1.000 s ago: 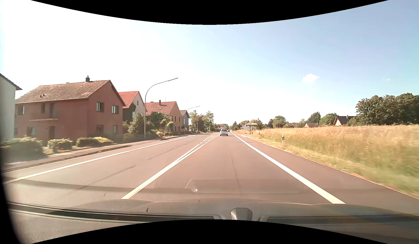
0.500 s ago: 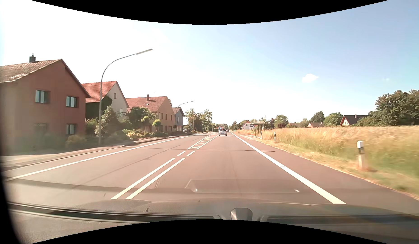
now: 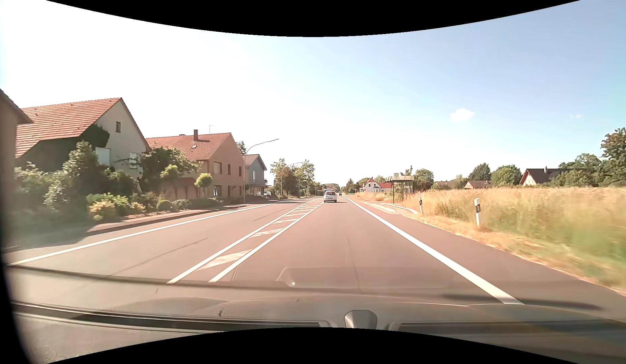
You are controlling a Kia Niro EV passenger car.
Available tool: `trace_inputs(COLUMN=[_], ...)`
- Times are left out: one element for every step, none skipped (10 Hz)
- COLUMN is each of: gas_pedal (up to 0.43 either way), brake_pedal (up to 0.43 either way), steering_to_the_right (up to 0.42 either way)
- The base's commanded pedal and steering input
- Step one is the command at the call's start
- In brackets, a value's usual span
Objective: Follow the waypoints while adhering to traffic rules and regulations
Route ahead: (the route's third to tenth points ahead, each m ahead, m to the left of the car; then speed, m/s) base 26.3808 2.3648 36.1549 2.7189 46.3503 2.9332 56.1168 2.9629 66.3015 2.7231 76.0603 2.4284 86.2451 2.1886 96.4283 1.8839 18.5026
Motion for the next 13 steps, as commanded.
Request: trace_inputs(gas_pedal=[0.0, 0.0, 0.0, 0.0, 0.0, 0.0, 0.0, 0.429, 0.732, 0.732, 0.732, 0.732, 0.72], brake_pedal=[0.006, 0.012, 0.012, 0.006, 0.012, 0.006, 0.006, 0.006, 0.006, 0.006, 0.006, 0.006, 0.006], steering_to_the_right=[0.006, 0.006, 0.006, 0.006, 0.006, 0.006, 0.006, 0.006, 0.006, 0.006, 0.006, 0.006, 0.006])
